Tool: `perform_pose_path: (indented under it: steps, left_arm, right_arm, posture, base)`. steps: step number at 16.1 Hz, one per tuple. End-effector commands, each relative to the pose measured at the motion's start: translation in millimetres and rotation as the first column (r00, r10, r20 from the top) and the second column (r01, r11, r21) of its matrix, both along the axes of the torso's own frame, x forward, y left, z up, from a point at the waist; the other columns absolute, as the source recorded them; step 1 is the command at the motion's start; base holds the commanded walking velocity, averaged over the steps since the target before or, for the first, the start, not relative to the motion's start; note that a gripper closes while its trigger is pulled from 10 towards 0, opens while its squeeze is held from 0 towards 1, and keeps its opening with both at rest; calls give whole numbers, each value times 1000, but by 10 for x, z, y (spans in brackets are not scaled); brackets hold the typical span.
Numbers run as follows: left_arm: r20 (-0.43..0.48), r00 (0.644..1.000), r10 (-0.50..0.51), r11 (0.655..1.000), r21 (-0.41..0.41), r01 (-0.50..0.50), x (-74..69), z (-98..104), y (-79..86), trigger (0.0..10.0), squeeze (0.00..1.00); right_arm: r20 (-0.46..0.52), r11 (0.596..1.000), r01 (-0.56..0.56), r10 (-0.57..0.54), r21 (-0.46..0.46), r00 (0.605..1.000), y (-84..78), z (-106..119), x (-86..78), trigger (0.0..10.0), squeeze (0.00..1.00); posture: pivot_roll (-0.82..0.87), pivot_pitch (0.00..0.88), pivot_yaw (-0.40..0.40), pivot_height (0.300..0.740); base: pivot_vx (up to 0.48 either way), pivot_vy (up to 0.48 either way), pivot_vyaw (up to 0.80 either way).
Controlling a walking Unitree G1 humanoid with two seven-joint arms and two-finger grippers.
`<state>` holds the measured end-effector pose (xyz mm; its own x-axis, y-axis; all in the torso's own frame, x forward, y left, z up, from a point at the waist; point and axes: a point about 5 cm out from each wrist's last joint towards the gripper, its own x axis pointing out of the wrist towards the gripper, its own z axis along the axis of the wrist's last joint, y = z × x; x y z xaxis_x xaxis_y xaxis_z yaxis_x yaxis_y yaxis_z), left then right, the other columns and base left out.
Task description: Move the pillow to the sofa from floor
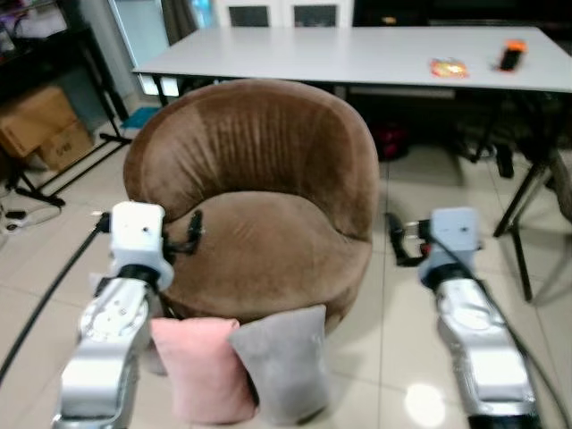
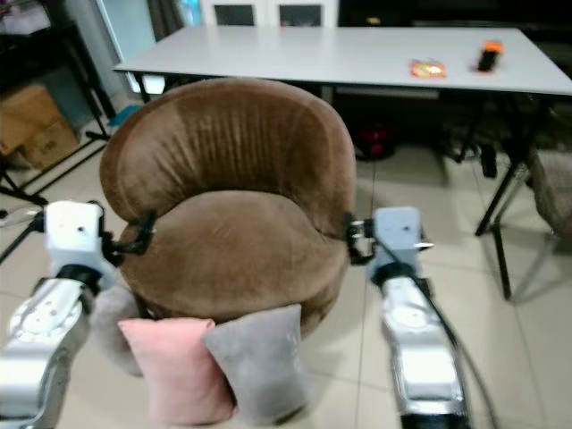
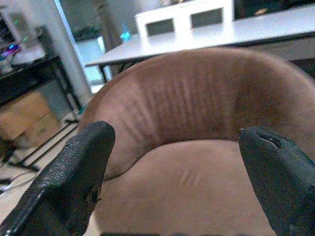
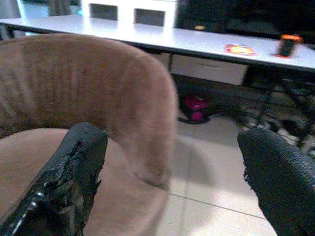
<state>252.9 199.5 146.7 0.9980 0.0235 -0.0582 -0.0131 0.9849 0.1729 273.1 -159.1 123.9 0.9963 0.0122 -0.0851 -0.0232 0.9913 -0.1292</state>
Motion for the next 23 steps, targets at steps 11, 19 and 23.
perform_pose_path:
  steps: [11,19,23]
  left_arm:
    - [7,1000,1,1000,17,-1,-24,7,-9,10000,0]
    - [19,1000,-15,999,42,14,-23,15,-32,10000,0]
    - [24,1000,-14,999,44,13,-22,14,-35,10000,0]
  right_arm:
    - [18,1000,-6,7,-18,1000,10,55,30,10000,0]
    - [29,1000,-19,18,12,999,27,80,49,10000,0]
    - [37,999,-35,34,27,999,37,84,59,10000,0]
  posture:
    - [-91,0,60,740]
    - [-92,0,60,740]
    - [-90,0,58,740]
  base:
    - [217,0,256]
    - [0,-130,0]
    - [0,-396,0]
